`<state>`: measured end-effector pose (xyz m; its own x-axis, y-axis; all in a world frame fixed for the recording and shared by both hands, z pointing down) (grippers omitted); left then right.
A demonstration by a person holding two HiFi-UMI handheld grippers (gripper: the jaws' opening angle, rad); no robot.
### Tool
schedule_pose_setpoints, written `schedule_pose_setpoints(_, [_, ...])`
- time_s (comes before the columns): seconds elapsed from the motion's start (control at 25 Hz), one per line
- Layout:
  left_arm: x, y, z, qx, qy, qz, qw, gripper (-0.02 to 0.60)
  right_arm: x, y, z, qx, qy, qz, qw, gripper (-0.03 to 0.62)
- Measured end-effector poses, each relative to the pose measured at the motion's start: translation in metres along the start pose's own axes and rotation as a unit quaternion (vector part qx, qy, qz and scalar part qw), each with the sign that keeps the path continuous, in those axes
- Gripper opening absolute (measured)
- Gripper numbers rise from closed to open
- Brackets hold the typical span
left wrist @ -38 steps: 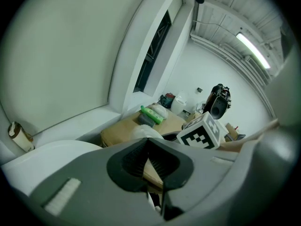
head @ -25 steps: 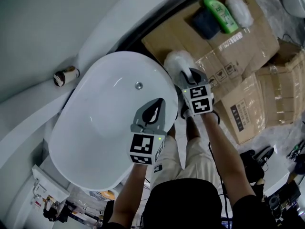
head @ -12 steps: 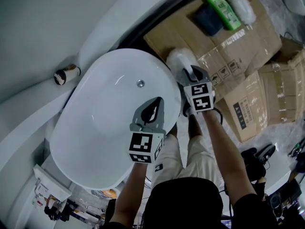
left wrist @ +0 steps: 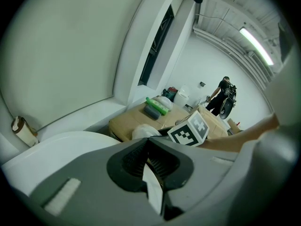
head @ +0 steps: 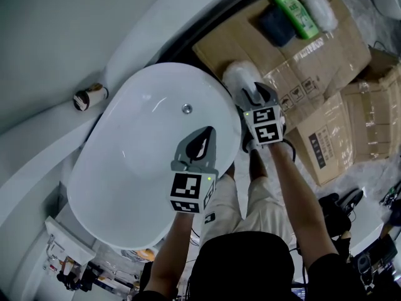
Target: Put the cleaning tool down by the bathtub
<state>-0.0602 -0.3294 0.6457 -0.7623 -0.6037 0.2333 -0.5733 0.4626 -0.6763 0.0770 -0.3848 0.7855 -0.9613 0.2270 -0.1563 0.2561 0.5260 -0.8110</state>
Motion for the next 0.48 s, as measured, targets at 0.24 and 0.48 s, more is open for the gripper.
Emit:
schedule_pose_setpoints(0.24, [0.006,0.009,0.003,-0.004,-0.007,0.002,1.0,-0.002,-0.001,0.013,0.006,-0.008,0.0,-0.016,1.0,0.144])
schedule_pose_setpoints(0.48, [0.0,0.023,0.005,-0.003,-0.02,0.002,0.9998,-0.002,0.002,0.041,0.016,-0.021,0.009,-0.018,1.0,0.144])
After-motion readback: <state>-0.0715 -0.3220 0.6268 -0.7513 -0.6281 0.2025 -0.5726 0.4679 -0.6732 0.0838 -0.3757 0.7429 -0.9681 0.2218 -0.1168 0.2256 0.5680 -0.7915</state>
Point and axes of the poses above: the fingertips, and each gripper's own axes: y backward along the fingers, x to its left, z out of its top, the point moved 2 cm from there along y, backward along the fingers, and after that the axes turned 7 degrees about -y, right-handed, at the moved point
